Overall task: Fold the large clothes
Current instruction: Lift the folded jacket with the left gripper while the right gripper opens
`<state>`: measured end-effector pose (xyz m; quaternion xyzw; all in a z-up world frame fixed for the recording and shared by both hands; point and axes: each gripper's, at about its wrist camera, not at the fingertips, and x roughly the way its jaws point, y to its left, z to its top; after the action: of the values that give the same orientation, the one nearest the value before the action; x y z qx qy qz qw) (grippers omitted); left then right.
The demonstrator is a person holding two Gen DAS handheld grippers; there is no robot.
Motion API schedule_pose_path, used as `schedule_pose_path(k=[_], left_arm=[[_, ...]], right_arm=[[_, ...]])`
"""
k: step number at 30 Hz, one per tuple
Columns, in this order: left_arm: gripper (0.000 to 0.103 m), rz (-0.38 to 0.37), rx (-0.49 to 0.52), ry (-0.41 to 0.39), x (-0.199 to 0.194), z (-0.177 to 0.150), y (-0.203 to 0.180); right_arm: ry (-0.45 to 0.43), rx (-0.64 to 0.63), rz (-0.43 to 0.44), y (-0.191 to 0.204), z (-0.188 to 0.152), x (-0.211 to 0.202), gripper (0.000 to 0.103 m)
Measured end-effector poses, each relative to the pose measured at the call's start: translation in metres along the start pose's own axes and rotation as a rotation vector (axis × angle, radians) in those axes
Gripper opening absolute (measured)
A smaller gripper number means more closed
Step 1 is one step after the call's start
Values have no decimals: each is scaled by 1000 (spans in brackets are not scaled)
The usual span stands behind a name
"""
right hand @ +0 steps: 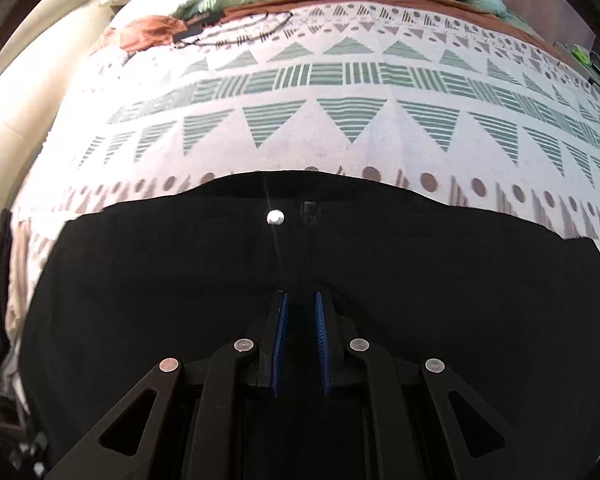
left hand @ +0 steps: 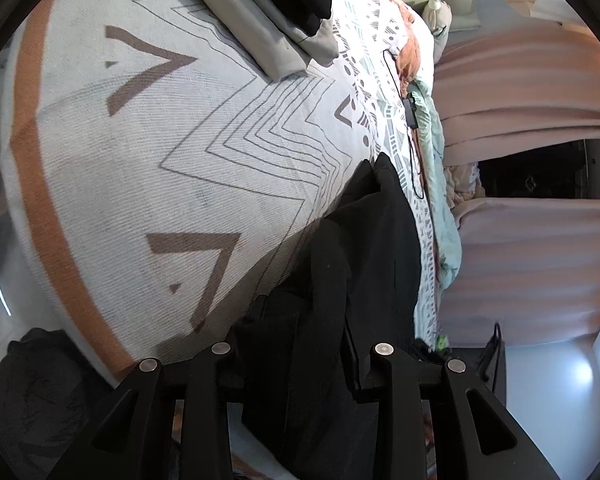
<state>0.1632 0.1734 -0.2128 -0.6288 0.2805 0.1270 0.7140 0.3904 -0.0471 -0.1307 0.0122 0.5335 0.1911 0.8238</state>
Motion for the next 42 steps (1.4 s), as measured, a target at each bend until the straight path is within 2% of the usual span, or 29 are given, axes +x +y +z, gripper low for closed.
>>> schedule_pose_path(k=[2,5,7,9,17,21,23,25,29,32,37,40,42], left_arm=[[32,0,11,5,3,1,-4],[31,-18,23,3,1,0,-12],[25,-30,47,-6,-2,-1,-18],[21,-45,72,-14,-6,-3,-25],[15,-129,143,-15,-22,-8,-61],[15,-165,180,-14,-25,-14,-84],[15,-183,199,-11,-27,-17,-96],[15,-197,218,-6,-28,-21,-108],[14,-224,258,6,-29,-31,-131],[14,-238,290,23,-29,-41,-147],[14,-254,358,56,-26,-64,-178],[14,-268,403,83,-22,-79,-202],[14,-284,424,105,-18,-91,-215]], right_arm=[[-9,7,24,-2,3,-6,17],[-12,14,83,-11,-14,-28,23],[-22,6,123,-7,-19,-34,50],[-47,-2,146,-5,-30,-45,57],[-78,-12,250,6,-89,-83,55],[-82,-18,210,12,-119,-93,54],[-77,-18,211,11,-134,-95,50],[-58,12,238,7,-146,-93,44],[-32,57,238,0,-172,-84,41],[10,98,277,-5,-187,-68,41],[-4,127,295,-8,-200,-47,41],[-24,146,312,-17,-201,-41,34],[-24,146,324,-18,-201,-41,33]])
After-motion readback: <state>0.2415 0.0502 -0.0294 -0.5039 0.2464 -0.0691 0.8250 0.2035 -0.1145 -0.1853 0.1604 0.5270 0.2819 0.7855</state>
